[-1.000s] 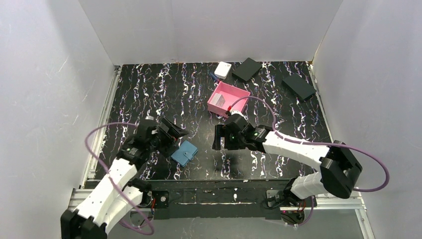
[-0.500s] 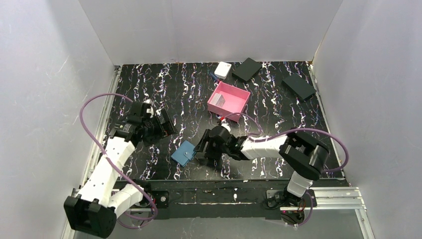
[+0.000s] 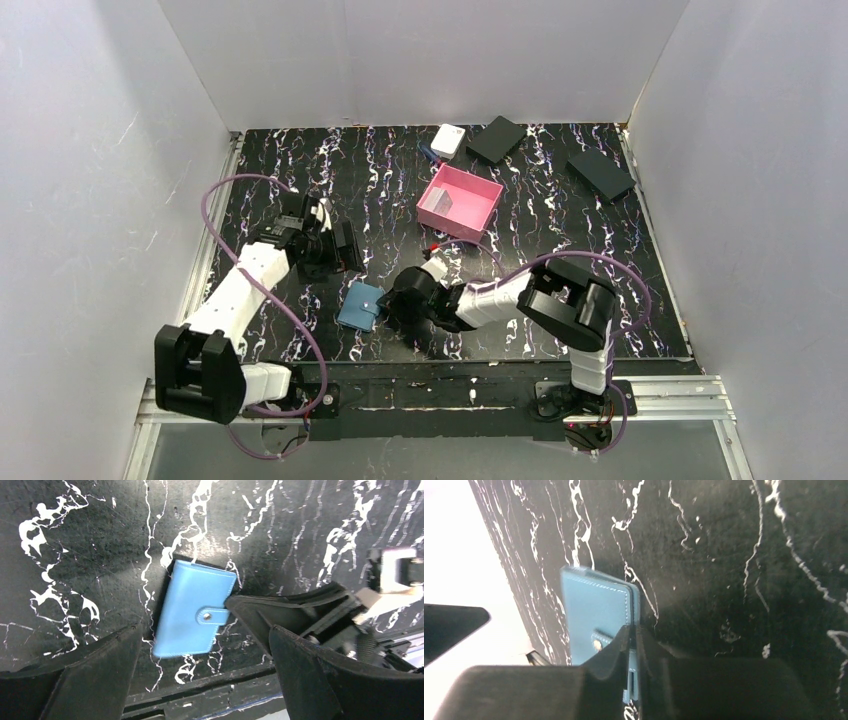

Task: Put the credit cards into the card holder
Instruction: Open the card holder at the center of the board.

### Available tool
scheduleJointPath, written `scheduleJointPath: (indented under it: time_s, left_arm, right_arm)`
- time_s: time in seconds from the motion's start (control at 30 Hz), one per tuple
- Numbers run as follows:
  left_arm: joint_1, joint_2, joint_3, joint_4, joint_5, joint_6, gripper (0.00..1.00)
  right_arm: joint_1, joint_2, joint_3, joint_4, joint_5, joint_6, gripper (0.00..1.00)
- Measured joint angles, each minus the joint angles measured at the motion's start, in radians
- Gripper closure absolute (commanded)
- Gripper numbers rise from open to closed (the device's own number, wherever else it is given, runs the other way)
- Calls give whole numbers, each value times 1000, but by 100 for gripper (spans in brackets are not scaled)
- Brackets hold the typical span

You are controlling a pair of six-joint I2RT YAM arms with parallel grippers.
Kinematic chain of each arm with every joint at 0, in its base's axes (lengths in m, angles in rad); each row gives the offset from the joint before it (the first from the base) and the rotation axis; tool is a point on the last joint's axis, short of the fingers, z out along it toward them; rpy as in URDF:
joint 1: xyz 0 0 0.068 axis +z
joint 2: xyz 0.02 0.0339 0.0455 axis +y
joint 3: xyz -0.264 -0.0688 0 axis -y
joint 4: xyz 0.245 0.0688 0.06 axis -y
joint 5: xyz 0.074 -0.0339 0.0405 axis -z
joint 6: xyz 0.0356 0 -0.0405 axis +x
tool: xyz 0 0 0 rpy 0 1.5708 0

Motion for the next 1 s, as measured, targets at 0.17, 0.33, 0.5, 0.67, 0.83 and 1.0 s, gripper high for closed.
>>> scheduleJointPath:
  time_s: [0.17, 0.33, 0.5, 0.67, 0.83, 1.0]
  left_arm:
    - [0, 32, -65, 32, 22, 19, 5]
    - [0, 48, -87, 65, 116, 16, 11]
    - [1, -52, -159, 99, 112, -73, 13]
    - [4, -306, -269, 92, -2, -176, 19]
    - [14, -306, -297, 121, -54, -225, 38]
    - [14, -145, -372, 210, -21, -261, 52]
  right_arm:
    - [-35, 7, -8, 44, -29, -122, 99]
    - [-120, 4, -6, 61, -167, -325, 99]
    - [-195, 3, 49, -39, -358, -527, 57]
    - [-202, -19, 100, -141, -453, -648, 39]
    - [-193, -24, 53, -58, -542, -611, 34]
    - [-184, -32, 0, 27, -577, -560, 33]
